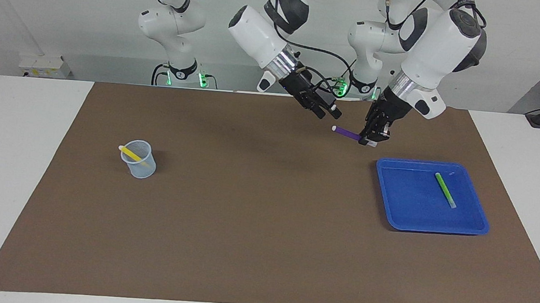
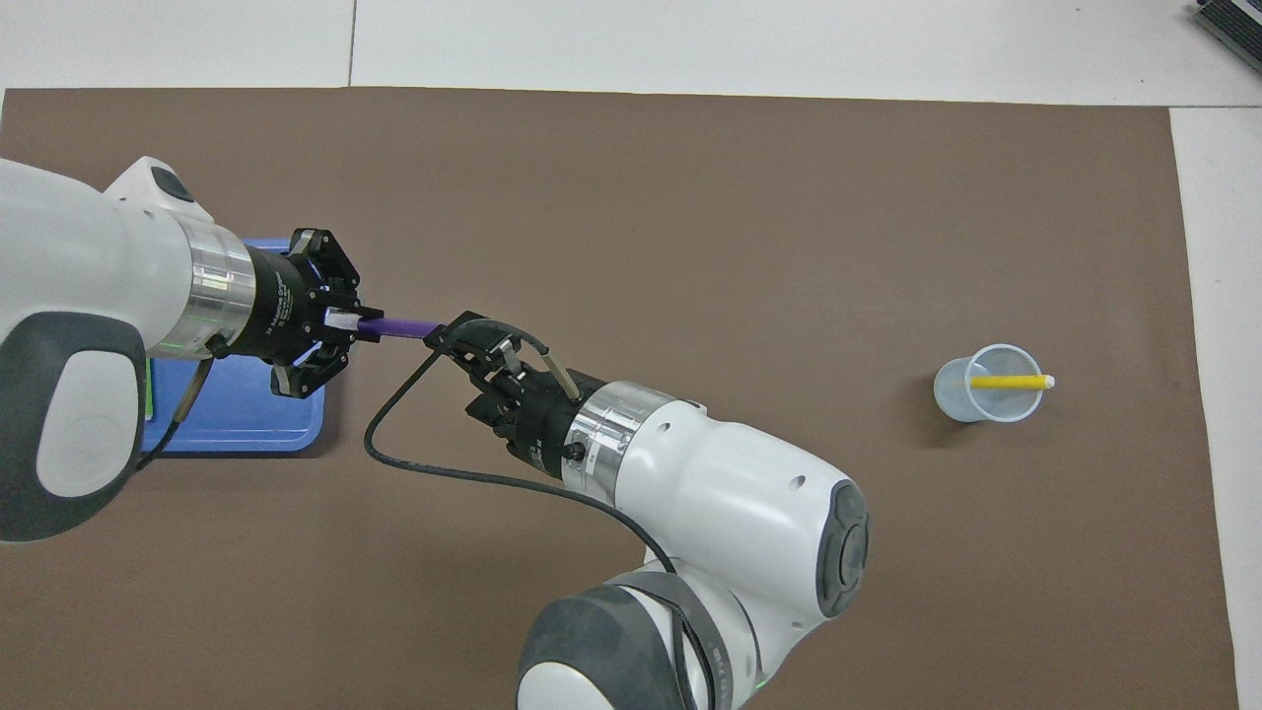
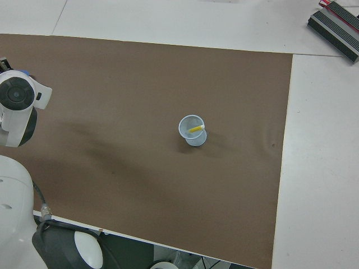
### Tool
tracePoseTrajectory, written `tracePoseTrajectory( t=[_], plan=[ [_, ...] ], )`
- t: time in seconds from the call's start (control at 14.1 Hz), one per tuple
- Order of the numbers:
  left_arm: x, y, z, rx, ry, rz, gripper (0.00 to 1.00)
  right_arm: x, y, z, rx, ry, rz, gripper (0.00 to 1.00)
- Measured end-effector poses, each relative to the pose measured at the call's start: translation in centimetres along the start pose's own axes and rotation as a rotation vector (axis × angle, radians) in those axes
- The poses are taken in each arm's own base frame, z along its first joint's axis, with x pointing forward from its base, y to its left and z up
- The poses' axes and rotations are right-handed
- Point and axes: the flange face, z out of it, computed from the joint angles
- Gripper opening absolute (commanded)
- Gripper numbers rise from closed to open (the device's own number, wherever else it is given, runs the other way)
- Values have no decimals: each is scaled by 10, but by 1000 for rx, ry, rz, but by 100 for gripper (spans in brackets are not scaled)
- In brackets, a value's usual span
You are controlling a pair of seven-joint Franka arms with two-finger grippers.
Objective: Transfer and insert pens with both arms
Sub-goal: 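Grasp the purple pen with the right gripper and open the left gripper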
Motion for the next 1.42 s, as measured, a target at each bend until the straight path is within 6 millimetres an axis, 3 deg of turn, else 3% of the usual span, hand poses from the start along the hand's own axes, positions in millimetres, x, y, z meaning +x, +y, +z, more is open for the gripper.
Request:
tracePoseTrajectory(
  t=[0.07,0.99,1.21,1.42],
  plan=[
    [-1,-1,0,1,0,1,0,1,-2,0,3,0,1,63],
    [-4,-4,-3,9,0,3,0,18,-13,24,35,9,30,61],
    [-4,-4,-3,11,0,3,0,11,-13,26,35,0,24,46],
    [-4,-5,-3,13,0,3,0,8,-13,27,33,-4,21,43]
  ],
)
